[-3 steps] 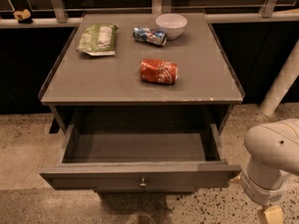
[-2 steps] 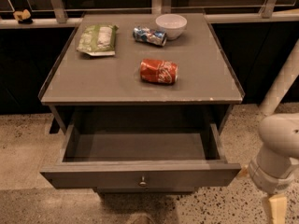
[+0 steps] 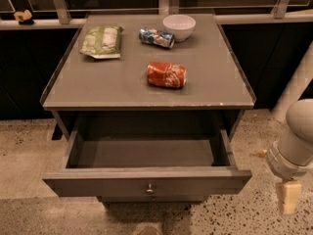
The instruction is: Close top drawer
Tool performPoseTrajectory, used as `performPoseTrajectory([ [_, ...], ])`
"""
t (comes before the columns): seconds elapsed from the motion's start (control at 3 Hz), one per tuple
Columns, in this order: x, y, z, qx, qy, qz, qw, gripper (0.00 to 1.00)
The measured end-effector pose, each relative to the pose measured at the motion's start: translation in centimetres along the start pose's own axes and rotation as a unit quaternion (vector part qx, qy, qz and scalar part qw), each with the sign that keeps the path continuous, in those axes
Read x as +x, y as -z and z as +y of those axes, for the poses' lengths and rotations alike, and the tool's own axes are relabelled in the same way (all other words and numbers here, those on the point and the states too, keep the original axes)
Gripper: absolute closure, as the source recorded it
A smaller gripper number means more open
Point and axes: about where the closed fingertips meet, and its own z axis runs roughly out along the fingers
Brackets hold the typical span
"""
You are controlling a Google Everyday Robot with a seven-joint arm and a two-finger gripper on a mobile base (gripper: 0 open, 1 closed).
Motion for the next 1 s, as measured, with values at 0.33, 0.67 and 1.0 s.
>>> performPoseTrajectory([
  [0.33,0.0,-0.1,0.1,-0.001,0.000,0.000,1.0000,0.00],
  [0.67,0.0,-0.4,1.7,0.000,0.006,-0.005,1.0000,0.00],
  [1.0,0.5,-1.9,4.1,-0.010,-0.001,0.007,0.9999,0.00],
])
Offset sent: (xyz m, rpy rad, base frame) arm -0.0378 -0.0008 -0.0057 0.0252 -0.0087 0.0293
